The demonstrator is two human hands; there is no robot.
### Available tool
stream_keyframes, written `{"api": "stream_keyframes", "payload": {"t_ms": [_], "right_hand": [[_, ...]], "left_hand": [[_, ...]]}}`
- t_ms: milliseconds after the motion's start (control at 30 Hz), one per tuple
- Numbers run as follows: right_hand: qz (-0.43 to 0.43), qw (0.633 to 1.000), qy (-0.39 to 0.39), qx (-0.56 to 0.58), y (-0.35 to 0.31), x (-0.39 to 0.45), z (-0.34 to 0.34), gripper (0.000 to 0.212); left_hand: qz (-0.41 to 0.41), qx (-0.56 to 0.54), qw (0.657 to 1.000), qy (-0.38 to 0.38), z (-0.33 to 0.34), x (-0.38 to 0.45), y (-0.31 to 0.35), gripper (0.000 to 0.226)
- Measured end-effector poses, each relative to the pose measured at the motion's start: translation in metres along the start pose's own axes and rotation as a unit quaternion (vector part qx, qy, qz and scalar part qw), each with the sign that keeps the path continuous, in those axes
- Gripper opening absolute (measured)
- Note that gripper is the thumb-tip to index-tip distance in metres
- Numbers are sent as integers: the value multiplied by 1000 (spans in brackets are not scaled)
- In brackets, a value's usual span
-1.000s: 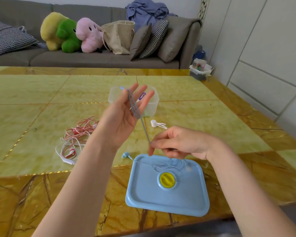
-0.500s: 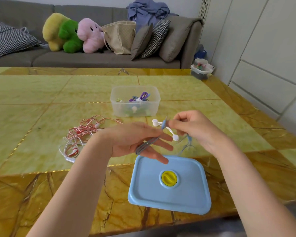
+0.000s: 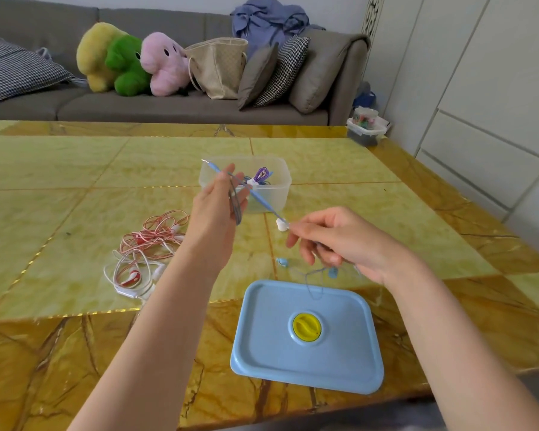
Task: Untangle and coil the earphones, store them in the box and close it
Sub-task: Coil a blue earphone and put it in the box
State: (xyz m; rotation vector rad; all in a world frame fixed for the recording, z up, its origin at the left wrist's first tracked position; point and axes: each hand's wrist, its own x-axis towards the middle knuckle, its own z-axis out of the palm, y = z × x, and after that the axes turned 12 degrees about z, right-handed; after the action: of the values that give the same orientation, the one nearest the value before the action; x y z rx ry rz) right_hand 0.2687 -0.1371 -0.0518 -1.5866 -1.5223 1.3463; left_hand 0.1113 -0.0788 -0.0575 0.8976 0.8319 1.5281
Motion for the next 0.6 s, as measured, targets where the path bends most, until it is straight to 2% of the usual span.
{"api": "stream_keyframes", "payload": {"t_ms": [133,200,267,333,400,533,600], "right_hand": [[31,995,-69,-57,-2,1,14,36],[74,990,-63,-104,-1,4,20,48],[110,983,-26,-142,3,9,22,58],[109,980,39,-160,7,12,20,60],[92,983,99,-124,7,13,14,57],[72,989,130,6,5,11,1,25],[62,989,131,37,7,11,-2,29]], "left_hand": [[3,-195,981,-20,-1,1,5,33],[-14,-253,965,-61,0,-2,11,34],[-49,-264,957,-109,1,-5,19,34],[-98,-218,955,-173,-1,-11,26,34],[-141,-121,949,-253,-3,-17,29,34],[-212,55,897,-384,-11,-25,23,39],[-243,84,876,-409,-15,-24,21,40]]}}
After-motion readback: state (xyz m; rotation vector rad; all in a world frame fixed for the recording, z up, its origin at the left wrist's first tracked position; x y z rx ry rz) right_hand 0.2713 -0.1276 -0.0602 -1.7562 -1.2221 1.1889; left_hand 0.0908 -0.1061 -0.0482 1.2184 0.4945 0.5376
